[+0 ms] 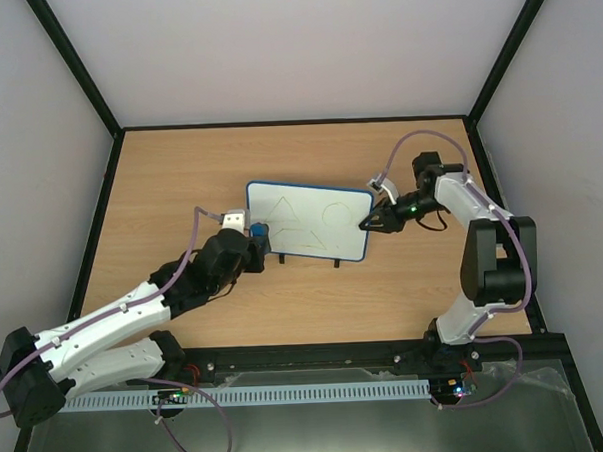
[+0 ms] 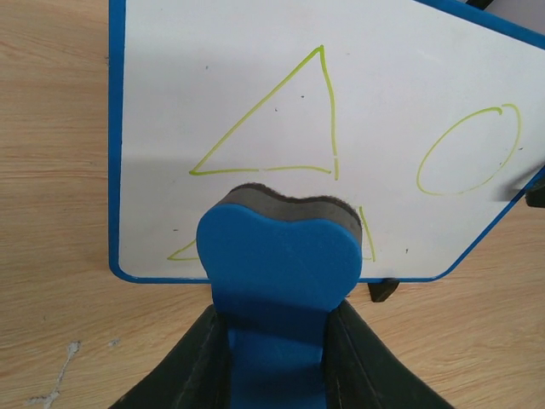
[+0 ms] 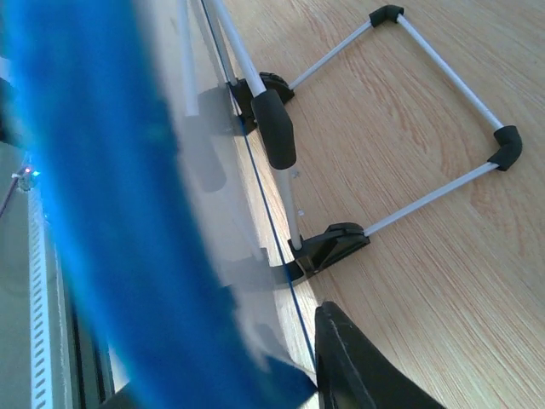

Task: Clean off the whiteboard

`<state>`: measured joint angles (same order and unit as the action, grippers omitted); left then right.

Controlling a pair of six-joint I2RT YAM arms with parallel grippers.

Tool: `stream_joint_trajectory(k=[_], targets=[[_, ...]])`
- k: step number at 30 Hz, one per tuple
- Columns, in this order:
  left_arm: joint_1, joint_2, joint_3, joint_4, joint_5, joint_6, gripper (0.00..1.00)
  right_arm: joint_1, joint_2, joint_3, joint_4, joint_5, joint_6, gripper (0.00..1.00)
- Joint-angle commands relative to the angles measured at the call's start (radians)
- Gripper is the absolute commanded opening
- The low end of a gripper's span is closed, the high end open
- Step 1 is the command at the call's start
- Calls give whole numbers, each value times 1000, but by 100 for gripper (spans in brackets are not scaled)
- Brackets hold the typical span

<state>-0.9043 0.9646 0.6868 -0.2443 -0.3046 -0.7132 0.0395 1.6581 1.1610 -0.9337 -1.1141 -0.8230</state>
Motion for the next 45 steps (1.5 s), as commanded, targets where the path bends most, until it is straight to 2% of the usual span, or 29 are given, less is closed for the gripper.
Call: stream_joint_trajectory(k=[1,9,15,21,24,28,31,34,39,45], targets=[[5,9,-10,22,-11,15,2,5,-54,39,-20,43,34,29],[5,9,-12,13,-15,21,2,5,-65,146,-29,61,51,28],[5,11,-15,13,-7,15,2,8,-26,199,-75,39,23,15],[7,5,-15,4,-21,27,2,8,-47,180,-80,47,12,2],[6,6,-18,3,-30,34,3,8,-97,127,-1,75,102,2],[8,21,-25,23,-32,35,2,7,-250,-10,247,183,295,2],[9,29,-35,68,-33,46,2,8,-345,-73,316,260,363,2],[13,34,-50,125,-56,76,2,6,-395,-83,280,294,371,2],[24,76,-99,333,-73,154,2,6,-419,-101,212,316,391,2],[45,173,-54,435,-56,223,2,4,-442,-151,190,349,417,2]])
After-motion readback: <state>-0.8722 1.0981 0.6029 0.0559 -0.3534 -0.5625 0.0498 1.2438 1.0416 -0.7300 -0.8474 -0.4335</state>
